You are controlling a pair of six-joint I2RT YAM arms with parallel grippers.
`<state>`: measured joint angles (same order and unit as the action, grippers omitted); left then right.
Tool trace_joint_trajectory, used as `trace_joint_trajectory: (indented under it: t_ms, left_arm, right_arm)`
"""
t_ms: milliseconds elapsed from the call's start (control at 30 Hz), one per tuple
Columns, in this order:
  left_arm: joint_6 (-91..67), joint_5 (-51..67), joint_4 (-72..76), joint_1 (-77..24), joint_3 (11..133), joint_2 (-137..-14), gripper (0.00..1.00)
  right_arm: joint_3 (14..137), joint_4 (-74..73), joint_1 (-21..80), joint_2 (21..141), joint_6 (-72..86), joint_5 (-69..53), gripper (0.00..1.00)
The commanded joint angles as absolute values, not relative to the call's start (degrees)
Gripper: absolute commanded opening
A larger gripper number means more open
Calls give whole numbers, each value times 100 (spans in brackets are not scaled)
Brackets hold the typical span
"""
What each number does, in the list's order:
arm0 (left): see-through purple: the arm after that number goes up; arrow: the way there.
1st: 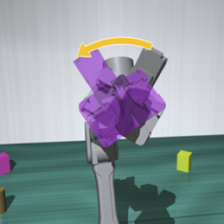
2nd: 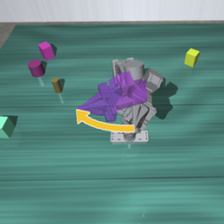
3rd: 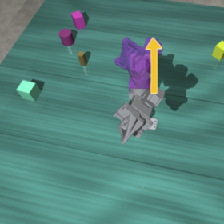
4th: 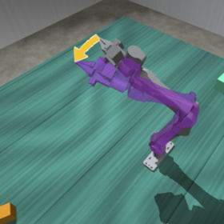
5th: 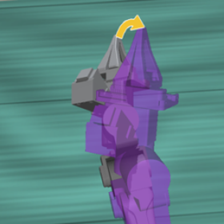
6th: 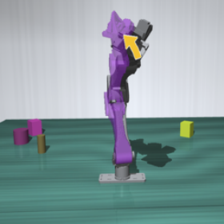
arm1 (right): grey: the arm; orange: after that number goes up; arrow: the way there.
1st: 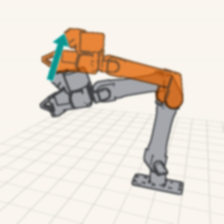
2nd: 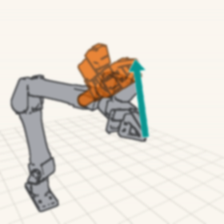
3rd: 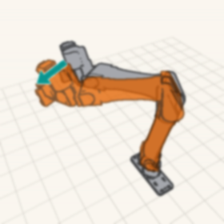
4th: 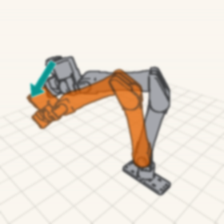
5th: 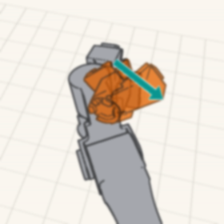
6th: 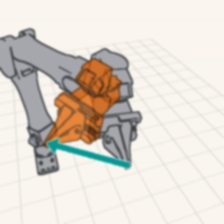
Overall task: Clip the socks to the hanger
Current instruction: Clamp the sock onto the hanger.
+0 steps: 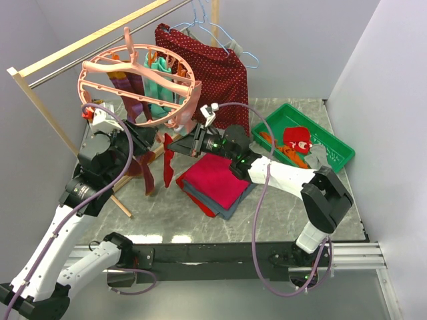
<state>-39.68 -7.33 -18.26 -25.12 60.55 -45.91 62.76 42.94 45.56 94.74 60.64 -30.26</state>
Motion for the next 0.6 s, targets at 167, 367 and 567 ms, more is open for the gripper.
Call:
trace_joint_trajectory:
  t_ms: [167,367,567]
  left_arm:
    - [-3973,-773,-1555,-2531,6135,-4553,1]
    - [-4025,-782,-1547,-2531,6196,-4605,1]
    - [-4034,-887,-1599,-2540,6258,-4623,1]
  right_arm:
    - [6802,4044,4737,9448,5643,-3041,0]
    - [7066,3279,4887,9387,5081,-2726,0]
    - [7224,2734,5019,9308,4694,-2461,0]
